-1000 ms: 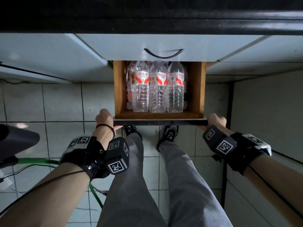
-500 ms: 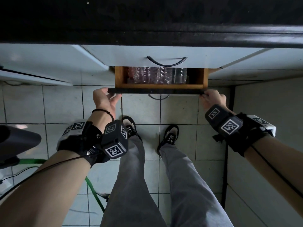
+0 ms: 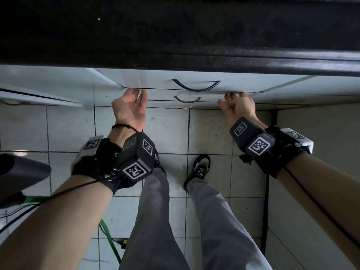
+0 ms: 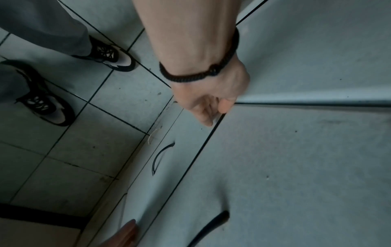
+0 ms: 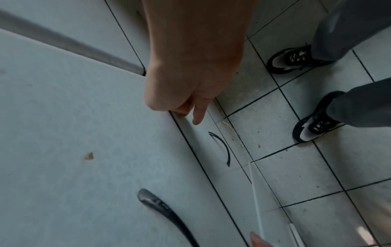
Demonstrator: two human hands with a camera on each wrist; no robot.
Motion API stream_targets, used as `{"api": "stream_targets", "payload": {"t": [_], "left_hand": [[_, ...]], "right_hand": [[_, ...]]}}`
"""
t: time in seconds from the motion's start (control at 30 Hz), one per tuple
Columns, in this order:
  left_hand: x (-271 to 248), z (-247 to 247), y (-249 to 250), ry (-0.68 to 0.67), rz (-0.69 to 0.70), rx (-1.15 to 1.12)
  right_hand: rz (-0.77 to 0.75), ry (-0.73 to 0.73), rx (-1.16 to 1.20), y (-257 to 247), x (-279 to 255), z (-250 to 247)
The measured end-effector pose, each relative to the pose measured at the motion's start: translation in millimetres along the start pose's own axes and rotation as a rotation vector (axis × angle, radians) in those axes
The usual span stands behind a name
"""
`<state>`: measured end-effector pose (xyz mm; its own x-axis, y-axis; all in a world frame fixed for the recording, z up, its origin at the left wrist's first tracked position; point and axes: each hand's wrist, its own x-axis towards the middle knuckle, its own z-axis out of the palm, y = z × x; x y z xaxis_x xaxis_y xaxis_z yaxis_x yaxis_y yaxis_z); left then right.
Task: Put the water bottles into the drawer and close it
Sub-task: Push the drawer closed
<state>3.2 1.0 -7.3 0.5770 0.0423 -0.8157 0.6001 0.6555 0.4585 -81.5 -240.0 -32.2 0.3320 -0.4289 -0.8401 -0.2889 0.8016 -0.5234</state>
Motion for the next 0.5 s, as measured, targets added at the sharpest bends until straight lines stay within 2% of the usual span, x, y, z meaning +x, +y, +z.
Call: {"api": "stream_targets", "payload": {"t": [0.33, 0.5], "left_hand": [[8, 0, 0, 0.033, -0.010, 0.028], [5, -1, 3, 0.008, -0.030, 0.064]], "right_hand": [[-0.021, -0.014, -0.061, 2, 3, 1], [0.000, 0.059, -0.237, -11, 1, -2]]}}
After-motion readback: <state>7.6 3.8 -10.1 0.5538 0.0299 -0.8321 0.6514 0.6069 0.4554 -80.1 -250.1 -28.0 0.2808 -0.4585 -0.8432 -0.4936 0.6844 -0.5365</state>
